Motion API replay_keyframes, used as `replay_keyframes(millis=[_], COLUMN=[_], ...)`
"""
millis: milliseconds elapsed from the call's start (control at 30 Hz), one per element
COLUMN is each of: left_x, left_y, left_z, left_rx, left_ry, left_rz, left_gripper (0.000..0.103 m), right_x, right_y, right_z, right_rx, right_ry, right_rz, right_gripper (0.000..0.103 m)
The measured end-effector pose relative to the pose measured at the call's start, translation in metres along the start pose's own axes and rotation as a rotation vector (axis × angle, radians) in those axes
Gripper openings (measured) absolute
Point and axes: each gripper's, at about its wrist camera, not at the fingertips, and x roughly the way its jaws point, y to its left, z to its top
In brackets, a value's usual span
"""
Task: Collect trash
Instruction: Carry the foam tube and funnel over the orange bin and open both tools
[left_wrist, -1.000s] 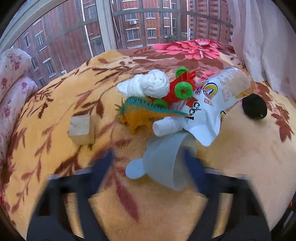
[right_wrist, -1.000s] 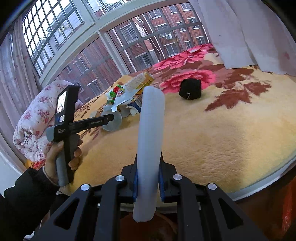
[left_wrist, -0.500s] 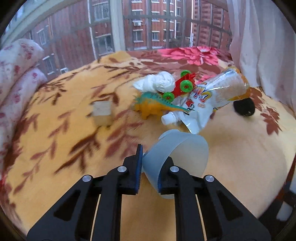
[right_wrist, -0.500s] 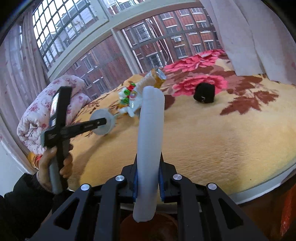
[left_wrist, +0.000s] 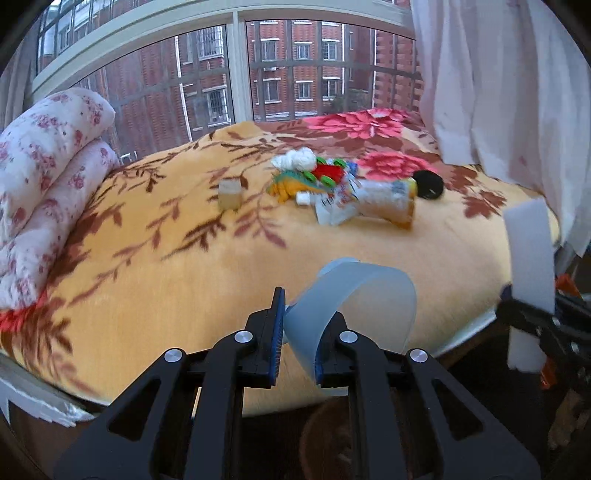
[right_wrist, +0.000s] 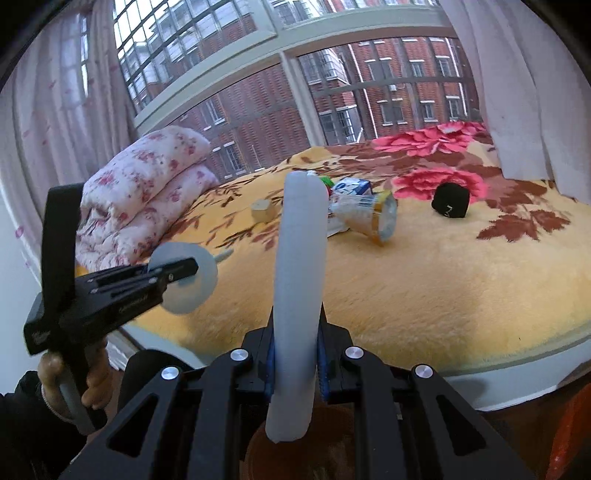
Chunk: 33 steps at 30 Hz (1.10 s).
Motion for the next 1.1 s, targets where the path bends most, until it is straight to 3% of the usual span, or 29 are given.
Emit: replay_keyframes(millis=[300, 467, 833, 1100], left_x=[-0.031, -0.030, 0.033, 0.046], left_y=[-0.018, -0.020, -0.027, -0.026], left_z=[-0.073, -0.102, -0.153, -0.158], left_rx=[0.012, 0.015, 0.013, 0.006], left_ry=[0.067, 0.113, 0.340, 0.388], left_rz=[-0.051, -0.060, -0.110, -0.119], left_gripper=[0.012, 0.012, 0.012, 0.012], right_x=[-0.025, -0.018, 0.025, 0.048], right_y=[0.029, 0.032, 0.029, 0.030], right_z=[-0.041, -0.074, -0.110, -0.118], right_rx=[-0.098, -0.130, -0.145, -0.151], right_ry=[0.071, 0.186, 0.386, 0.457], right_rz=[0.007, -0.010, -0.018, -0.005], right_gripper=[0.017, 0.017, 0.017, 0.017])
